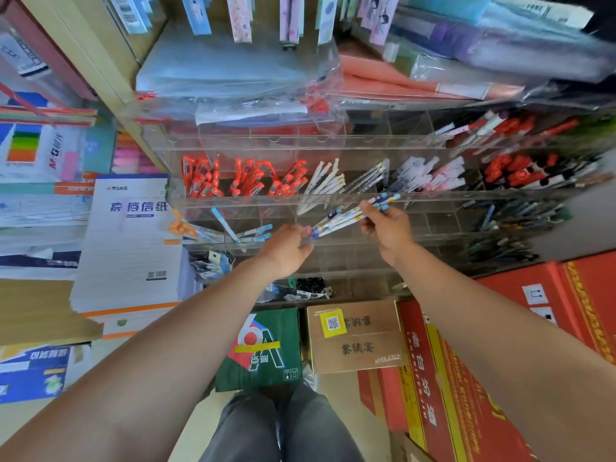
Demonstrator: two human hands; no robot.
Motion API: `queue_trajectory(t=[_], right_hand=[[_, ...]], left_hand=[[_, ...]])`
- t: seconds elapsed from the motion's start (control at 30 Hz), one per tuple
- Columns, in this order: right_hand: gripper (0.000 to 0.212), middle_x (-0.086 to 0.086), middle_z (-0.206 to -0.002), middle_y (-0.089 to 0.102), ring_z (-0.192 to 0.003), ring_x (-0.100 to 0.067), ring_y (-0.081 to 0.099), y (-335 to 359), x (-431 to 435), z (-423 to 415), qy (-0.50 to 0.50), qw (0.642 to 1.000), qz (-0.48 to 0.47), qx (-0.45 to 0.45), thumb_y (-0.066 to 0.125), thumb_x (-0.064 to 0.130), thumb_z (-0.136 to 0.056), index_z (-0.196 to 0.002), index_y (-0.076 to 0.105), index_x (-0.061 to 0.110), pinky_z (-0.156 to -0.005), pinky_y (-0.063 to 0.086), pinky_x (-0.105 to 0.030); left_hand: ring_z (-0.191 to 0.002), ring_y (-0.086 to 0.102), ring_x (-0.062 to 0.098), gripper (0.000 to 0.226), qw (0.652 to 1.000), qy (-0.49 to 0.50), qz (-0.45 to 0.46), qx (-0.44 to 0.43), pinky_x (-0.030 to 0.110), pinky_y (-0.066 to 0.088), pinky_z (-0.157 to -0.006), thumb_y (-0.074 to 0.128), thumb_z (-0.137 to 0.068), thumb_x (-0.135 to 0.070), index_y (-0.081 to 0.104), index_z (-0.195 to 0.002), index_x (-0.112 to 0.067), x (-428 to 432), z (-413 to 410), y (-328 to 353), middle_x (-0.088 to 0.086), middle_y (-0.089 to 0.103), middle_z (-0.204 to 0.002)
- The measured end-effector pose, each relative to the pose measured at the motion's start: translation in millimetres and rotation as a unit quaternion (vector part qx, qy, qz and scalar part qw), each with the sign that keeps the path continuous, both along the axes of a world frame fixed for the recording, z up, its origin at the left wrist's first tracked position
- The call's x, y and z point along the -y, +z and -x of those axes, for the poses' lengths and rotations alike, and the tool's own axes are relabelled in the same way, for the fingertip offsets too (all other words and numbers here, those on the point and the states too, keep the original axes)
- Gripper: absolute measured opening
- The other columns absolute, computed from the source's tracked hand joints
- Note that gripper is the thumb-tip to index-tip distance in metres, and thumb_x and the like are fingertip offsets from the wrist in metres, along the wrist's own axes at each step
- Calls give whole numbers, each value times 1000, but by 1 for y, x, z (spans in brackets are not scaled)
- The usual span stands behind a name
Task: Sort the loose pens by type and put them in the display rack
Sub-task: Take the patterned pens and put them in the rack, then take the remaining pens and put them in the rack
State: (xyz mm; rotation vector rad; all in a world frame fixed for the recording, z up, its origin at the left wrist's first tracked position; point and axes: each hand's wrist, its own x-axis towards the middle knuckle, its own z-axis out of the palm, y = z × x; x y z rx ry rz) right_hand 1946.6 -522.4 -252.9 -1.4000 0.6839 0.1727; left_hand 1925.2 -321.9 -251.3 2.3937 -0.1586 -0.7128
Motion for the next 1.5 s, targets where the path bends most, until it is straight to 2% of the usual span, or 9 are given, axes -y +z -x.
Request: queue_trajectory(t=[0.07,0.17,0.33,0.47,0.7,0.93,1.1,1.37,1.5], right_hand=[[9,-3,-67,60,-50,-7,53,-3,7,-6,-41,998,45,18,68,15,-88,-83,65,9,-55,49,-20],[11,-3,-64,61,-46,-5,55,-12,2,-10,-48,995,87,25,68,15,-88,-82,64,7,-61,51,-23],[19,-9,-82,70,-65,-14,65,-35,-20,-7,23,994,102,-12,69,12,-87,-97,67,-4,-81,57,-31],[22,-15,-98,68,-71,-17,66,-45,-31,-9,67,992,99,-27,67,6,-88,-107,63,-3,-61,54,-13],[20,-3,-86,58,-72,-15,63,-49,-29,-11,104,986,131,-3,64,0,-88,-103,52,6,-64,57,-19],[10,-5,-87,59,-72,-17,55,-41,-25,0,157,963,221,4,64,16,-90,-92,54,16,-61,50,-29],[13,1,-71,56,-60,-15,51,-13,-52,14,201,946,246,62,60,15,-92,-83,55,21,-60,45,-31],[8,4,-66,58,-63,-14,54,27,-182,51,334,879,310,139,56,18,-93,-86,60,19,-65,50,-33],[6,3,-63,55,-61,-18,53,28,-290,85,405,843,312,166,57,14,-92,-87,59,17,-63,49,-38]], left_hand=[[-125,48,25,53,999,-33,-27,-2,34,38,-103,46,-100,-29,29,-148,-18,-3,0,-7,10,41,-145],[-117,53,27,65,992,-89,-88,-28,35,44,-95,46,-99,-32,14,-153,-17,-3,2,-22,12,35,-151],[-148,4,28,74,971,-146,-188,-25,39,13,-120,43,-99,-34,-1,-153,-8,-6,7,-40,13,1,-161],[-148,-6,28,74,959,-166,-228,-16,40,5,-121,40,-101,-32,-4,-152,-4,-5,7,-44,15,-9,-160],[-148,-7,27,73,958,-172,-228,-9,41,5,-121,41,-100,-28,-6,-152,-6,-8,8,-48,13,-13,-159],[-142,24,30,54,971,-139,-185,62,41,27,-115,45,-97,-22,31,-148,-14,-16,14,-37,12,20,-157],[-111,55,25,31,976,-114,-149,114,39,50,-89,44,-95,-18,59,-122,-15,-38,26,-14,6,55,-123],[-89,62,26,16,978,-8,-124,168,32,44,-68,47,-93,-21,60,-102,-18,-156,74,20,1,65,-98],[-94,60,30,19,976,52,-133,164,34,45,-72,46,-94,-24,60,-104,-17,-262,121,22,6,65,-100]])
